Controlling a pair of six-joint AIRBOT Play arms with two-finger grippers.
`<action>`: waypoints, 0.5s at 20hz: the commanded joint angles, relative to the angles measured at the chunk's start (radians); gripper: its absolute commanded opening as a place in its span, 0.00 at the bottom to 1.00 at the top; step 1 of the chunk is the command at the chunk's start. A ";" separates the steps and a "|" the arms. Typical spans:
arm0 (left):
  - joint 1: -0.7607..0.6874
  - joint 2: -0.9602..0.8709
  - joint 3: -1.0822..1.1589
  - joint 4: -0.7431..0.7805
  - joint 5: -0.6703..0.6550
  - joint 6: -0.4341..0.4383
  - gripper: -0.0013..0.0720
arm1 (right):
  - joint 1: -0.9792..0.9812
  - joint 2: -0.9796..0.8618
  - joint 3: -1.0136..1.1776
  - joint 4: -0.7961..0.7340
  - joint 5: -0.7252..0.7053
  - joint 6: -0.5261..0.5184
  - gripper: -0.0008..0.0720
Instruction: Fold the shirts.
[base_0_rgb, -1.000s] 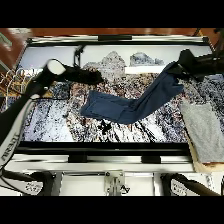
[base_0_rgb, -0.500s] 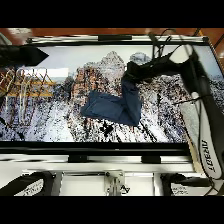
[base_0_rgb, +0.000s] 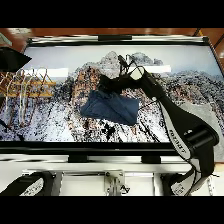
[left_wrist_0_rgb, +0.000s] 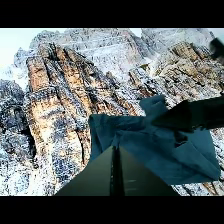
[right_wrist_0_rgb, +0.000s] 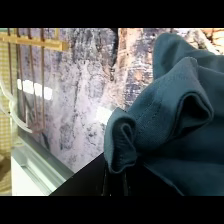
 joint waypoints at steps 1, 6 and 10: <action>0.002 0.007 0.000 0.002 -0.022 0.007 0.06 | 0.048 -0.061 0.001 0.070 -0.048 -0.004 0.14; 0.002 0.007 0.000 0.002 -0.022 0.007 0.06 | 0.073 -0.078 0.001 0.100 -0.071 -0.004 0.66; 0.002 0.007 0.000 0.002 -0.024 0.007 0.06 | 0.023 -0.058 0.001 0.068 0.040 -0.011 0.71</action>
